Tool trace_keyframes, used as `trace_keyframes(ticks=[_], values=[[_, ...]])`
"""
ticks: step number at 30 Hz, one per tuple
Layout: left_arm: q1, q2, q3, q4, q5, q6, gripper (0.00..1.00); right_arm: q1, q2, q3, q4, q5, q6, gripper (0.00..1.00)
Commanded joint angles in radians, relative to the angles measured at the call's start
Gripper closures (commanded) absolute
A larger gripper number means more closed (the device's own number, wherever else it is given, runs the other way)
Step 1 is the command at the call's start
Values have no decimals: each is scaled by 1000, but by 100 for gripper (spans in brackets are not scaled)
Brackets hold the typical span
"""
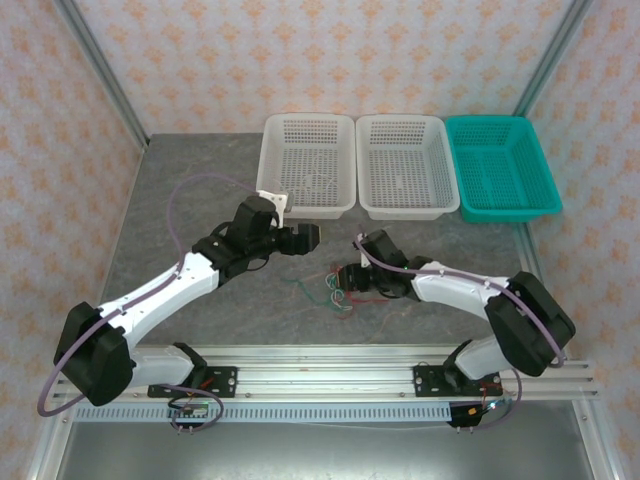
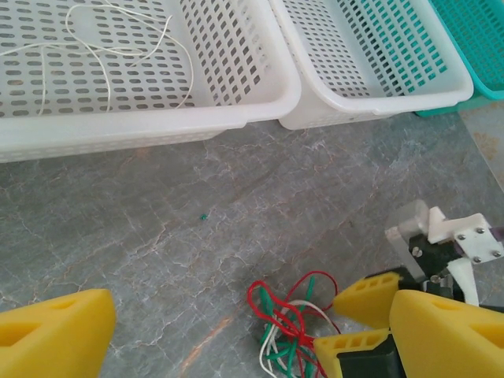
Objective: Untangle the cables
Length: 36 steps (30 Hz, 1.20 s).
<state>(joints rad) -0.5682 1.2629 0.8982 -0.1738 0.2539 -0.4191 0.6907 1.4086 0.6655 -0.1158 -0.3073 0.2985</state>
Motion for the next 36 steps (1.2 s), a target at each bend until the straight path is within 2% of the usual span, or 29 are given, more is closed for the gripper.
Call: trace_keyframes(ticks=[1,3,4,5,8,12,15,18,22,23,26,28,30,36], values=[[-1,-11,-7,8,-19,-2,10,-1,-117,-40,-25,125,39,34],[-2,13,-1,5,-16,-1,10,-3,-205,-68,-7,132,97,26],[-2,25,1,7,-9,-3,10,-3,-235,-74,-3,135,126,25],[-5,41,0,15,0,-9,14,-3,-273,-77,8,134,163,28],[-17,118,17,30,69,-27,34,-3,-282,-74,50,82,277,39],[-50,267,70,34,200,-53,53,-2,-155,-36,56,7,397,44],[-69,362,86,68,284,-95,58,-2,-48,-2,39,-34,428,46],[-92,421,88,85,299,-109,64,-1,35,32,14,-71,438,47],[-105,448,68,118,297,-145,65,-1,77,35,16,-69,446,50],[-105,454,67,115,291,-145,66,-2,78,28,27,-61,449,55],[-107,467,61,109,280,-142,72,-1,74,10,48,-31,458,85],[-106,475,61,99,267,-135,75,-2,68,7,51,-27,457,94],[-107,486,59,90,262,-127,78,-2,60,2,55,-27,453,100],[-106,528,57,88,243,-135,86,-2,20,-40,116,-34,468,100]])
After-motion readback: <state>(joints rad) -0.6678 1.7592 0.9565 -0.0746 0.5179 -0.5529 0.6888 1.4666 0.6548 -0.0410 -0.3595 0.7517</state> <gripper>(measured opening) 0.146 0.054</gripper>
